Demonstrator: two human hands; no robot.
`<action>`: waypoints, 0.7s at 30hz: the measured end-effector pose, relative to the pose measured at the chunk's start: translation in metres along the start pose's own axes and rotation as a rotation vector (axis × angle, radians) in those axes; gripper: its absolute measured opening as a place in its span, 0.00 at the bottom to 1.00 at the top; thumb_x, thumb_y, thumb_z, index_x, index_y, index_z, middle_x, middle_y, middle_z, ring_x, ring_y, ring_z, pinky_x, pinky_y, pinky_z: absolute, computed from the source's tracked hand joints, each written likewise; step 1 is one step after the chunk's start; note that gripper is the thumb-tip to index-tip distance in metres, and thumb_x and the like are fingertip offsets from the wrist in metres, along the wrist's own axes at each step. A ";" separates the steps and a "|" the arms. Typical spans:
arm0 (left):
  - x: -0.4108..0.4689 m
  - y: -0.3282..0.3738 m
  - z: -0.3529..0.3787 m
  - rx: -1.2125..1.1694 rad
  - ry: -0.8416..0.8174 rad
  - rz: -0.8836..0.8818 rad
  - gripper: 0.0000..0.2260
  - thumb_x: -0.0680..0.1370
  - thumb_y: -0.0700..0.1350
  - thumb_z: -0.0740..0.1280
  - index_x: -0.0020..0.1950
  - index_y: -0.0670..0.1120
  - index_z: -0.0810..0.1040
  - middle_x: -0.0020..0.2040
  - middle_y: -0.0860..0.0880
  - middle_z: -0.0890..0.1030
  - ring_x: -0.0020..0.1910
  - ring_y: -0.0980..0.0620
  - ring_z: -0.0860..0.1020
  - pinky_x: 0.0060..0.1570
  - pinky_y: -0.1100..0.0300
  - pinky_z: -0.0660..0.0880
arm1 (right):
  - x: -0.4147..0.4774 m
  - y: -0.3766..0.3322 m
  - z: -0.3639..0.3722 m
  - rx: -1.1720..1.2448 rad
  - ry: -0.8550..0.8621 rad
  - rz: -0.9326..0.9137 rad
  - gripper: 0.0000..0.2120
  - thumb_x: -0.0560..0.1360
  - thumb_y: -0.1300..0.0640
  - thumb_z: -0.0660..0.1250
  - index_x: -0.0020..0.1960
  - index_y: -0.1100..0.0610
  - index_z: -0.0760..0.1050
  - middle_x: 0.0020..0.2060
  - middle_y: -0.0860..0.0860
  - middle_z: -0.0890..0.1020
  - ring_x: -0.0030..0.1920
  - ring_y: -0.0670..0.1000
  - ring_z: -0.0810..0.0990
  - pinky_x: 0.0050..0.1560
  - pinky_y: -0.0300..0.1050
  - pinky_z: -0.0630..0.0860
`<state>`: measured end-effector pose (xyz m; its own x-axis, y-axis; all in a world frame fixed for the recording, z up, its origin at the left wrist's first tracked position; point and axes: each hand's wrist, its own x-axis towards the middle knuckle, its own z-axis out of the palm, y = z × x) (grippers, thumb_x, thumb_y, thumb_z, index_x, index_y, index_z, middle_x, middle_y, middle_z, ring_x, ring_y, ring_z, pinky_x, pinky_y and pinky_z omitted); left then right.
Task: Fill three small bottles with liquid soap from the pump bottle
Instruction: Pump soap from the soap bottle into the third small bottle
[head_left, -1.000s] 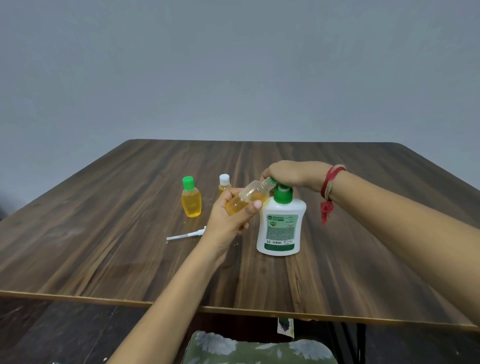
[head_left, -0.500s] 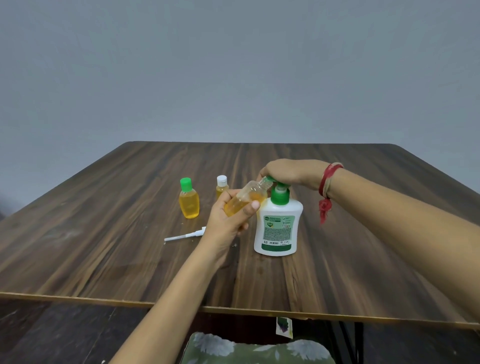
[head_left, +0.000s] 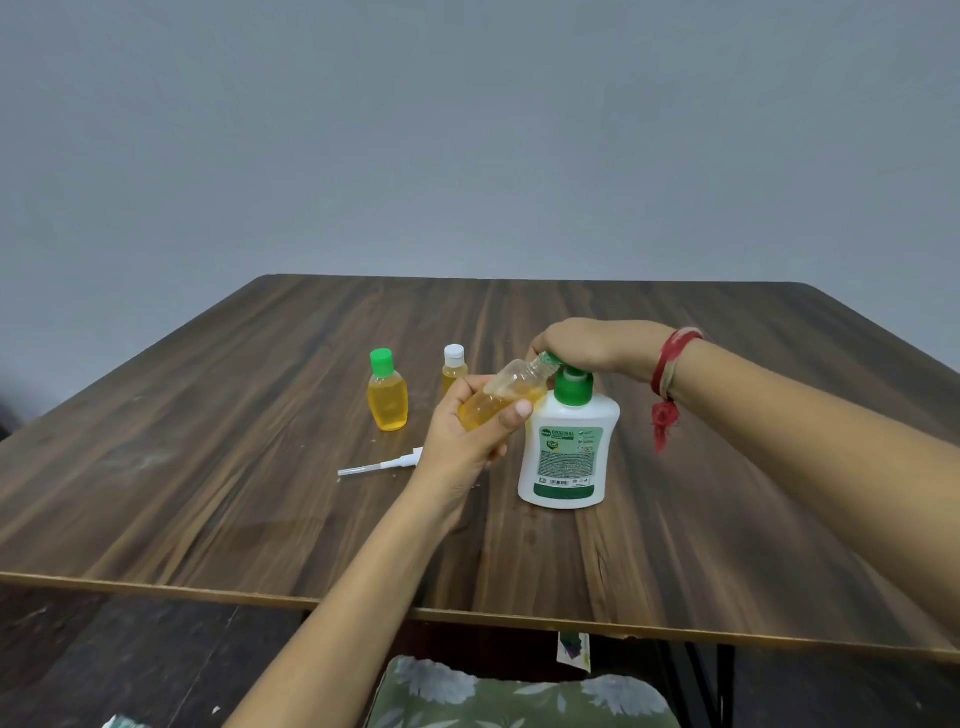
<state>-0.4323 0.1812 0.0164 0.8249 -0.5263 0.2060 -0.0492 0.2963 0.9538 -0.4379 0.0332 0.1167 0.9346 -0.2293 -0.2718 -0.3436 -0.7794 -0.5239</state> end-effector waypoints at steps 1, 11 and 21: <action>0.000 0.000 0.000 -0.001 0.000 0.003 0.23 0.60 0.56 0.75 0.51 0.49 0.75 0.34 0.57 0.77 0.27 0.61 0.71 0.24 0.69 0.66 | 0.000 0.000 -0.001 0.005 0.012 -0.007 0.17 0.78 0.67 0.51 0.59 0.72 0.73 0.49 0.68 0.76 0.44 0.53 0.69 0.33 0.40 0.65; 0.000 0.002 0.000 0.001 -0.011 0.012 0.21 0.60 0.55 0.75 0.49 0.50 0.74 0.32 0.57 0.77 0.26 0.60 0.71 0.24 0.69 0.66 | -0.003 -0.001 -0.003 0.023 0.011 -0.026 0.19 0.78 0.64 0.51 0.63 0.70 0.72 0.47 0.61 0.75 0.45 0.54 0.72 0.35 0.40 0.68; 0.002 0.001 -0.001 0.009 -0.004 0.019 0.21 0.61 0.55 0.75 0.49 0.49 0.74 0.32 0.57 0.77 0.27 0.60 0.70 0.25 0.68 0.66 | -0.002 0.000 -0.003 -0.005 -0.011 -0.054 0.12 0.78 0.64 0.51 0.52 0.60 0.72 0.44 0.59 0.72 0.43 0.54 0.69 0.35 0.41 0.67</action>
<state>-0.4303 0.1811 0.0171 0.8213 -0.5243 0.2248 -0.0696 0.2991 0.9517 -0.4390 0.0320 0.1200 0.9509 -0.1800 -0.2519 -0.2918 -0.7932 -0.5345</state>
